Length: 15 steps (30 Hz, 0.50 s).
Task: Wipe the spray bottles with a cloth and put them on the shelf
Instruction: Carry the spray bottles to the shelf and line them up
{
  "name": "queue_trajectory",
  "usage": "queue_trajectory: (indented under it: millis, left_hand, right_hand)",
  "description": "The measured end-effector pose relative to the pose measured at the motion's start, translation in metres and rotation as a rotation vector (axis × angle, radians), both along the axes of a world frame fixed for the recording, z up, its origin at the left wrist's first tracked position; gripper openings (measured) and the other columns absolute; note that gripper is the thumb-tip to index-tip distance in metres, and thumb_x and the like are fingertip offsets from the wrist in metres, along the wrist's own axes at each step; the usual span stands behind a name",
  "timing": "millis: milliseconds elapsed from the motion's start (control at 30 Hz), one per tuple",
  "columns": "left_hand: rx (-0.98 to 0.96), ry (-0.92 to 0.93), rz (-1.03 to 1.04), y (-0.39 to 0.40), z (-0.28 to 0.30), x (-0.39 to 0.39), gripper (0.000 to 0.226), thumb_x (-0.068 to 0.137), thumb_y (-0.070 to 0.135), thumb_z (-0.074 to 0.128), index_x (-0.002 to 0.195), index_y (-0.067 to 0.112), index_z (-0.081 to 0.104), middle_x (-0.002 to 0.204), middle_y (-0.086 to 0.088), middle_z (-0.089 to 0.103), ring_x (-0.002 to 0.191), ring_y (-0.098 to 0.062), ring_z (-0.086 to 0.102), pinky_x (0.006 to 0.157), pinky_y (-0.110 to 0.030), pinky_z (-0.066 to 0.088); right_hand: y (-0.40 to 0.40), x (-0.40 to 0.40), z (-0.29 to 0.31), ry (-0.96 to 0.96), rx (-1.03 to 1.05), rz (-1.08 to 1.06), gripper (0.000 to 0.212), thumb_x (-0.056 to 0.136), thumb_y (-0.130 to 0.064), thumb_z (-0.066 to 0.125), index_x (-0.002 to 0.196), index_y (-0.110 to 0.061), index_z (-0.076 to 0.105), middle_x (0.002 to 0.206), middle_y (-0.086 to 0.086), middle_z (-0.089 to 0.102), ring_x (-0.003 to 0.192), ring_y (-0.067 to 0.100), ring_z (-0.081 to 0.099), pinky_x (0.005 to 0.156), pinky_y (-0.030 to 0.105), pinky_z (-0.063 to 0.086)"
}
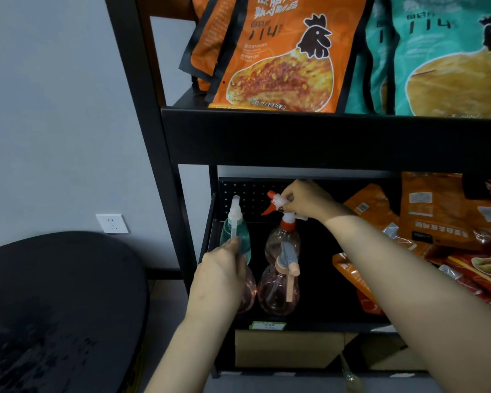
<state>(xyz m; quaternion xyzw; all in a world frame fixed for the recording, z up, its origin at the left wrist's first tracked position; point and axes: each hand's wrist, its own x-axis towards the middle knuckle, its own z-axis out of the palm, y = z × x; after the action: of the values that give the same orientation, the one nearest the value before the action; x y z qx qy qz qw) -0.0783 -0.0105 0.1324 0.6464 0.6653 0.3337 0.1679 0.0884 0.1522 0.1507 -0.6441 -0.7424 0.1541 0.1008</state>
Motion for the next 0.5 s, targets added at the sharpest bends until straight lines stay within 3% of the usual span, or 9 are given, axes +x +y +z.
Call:
queue_trajectory:
  millis: [100, 233, 500]
  left_hand:
    - [0.000, 0.010, -0.007, 0.001, -0.003, -0.002, 0.038, 0.096, 0.022, 0.047, 0.133, 0.023, 0.050, 0.089, -0.012, 0.068, 0.077, -0.028, 0.064, 0.067, -0.032, 0.049]
    - [0.008, 0.010, -0.010, 0.001, -0.004, -0.002, 0.040, 0.096, 0.022, 0.047, 0.135, 0.023, 0.048, 0.091, -0.015, 0.068, 0.079, -0.030, 0.064, 0.068, -0.033, 0.049]
    - [0.017, -0.023, 0.016, 0.003, -0.008, -0.001, 0.039, 0.095, 0.021, 0.048, 0.134, 0.021, 0.050, 0.091, -0.013, 0.069, 0.079, -0.028, 0.065, 0.070, -0.035, 0.053]
  right_hand:
    - [0.001, 0.000, 0.005, -0.062, -0.012, 0.095, 0.019, 0.087, -0.017, 0.063, 0.103, -0.013, 0.070, 0.105, 0.006, 0.067, 0.094, 0.020, 0.062, 0.081, 0.035, 0.052]
    - [0.000, 0.004, 0.009, -0.006, -0.039, 0.245, 0.030, 0.085, -0.005, 0.062, 0.113, -0.015, 0.067, 0.108, 0.001, 0.065, 0.083, 0.006, 0.055, 0.073, 0.021, 0.044]
    - [0.005, 0.011, 0.009, -0.076, -0.029, 0.372, 0.025, 0.085, 0.004, 0.056, 0.100, -0.013, 0.068, 0.102, -0.005, 0.053, 0.097, 0.011, 0.051, 0.084, 0.025, 0.039]
